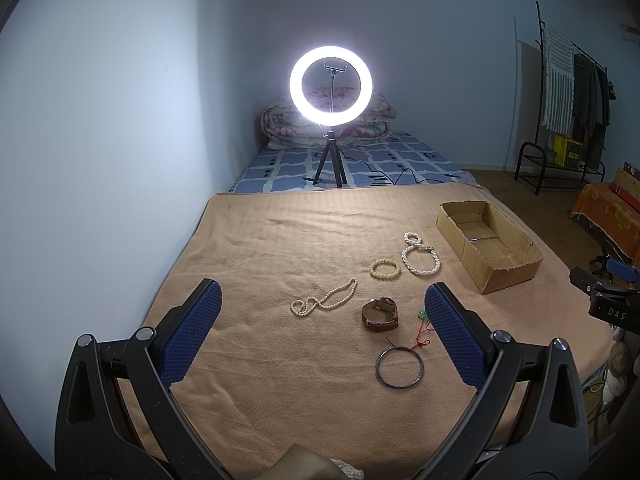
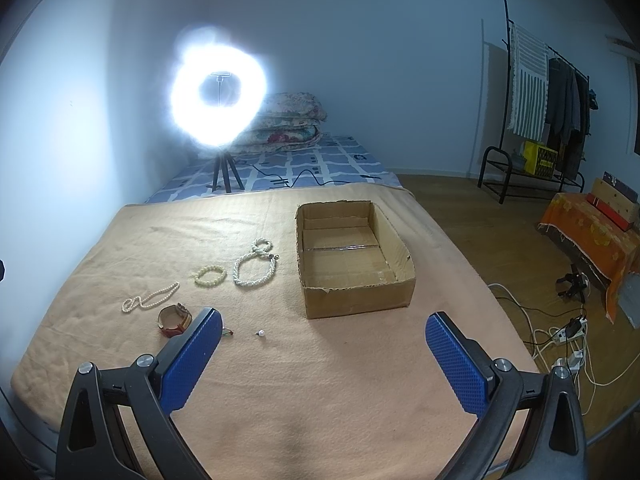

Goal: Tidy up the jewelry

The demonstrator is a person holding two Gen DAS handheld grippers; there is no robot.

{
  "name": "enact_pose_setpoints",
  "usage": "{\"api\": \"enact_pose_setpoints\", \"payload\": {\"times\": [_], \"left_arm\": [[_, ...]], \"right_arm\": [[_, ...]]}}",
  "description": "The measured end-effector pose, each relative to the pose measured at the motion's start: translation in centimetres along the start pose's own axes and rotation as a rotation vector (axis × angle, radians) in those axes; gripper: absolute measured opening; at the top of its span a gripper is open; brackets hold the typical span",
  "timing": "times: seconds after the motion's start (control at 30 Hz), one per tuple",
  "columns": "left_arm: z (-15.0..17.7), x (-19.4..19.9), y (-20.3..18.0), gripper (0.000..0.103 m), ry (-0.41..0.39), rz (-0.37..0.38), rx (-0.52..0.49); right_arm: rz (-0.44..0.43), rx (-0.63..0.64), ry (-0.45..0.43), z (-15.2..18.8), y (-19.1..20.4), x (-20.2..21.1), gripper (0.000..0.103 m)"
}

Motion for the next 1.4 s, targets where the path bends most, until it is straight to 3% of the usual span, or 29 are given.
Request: {"api": "enact_pose_setpoints", "payload": {"times": [1.4], "left_arm": [[0.08,-0.80,0.77,0.103,0.017,-0.013,0.018]], "right_arm": [[-0.027,-0.011,0.016,-0.12,0.57,-0.43,0.103]]}}
Point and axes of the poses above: each gripper's, at about its wrist camera, not at the fingertips, and x roughly against the way its jaws point, y to its left, z to its underside, the point moved 8 cm from there along -x, roughly the way its jaws point, and after that the axes turned 12 degrees about x, right-handed, at the moved point
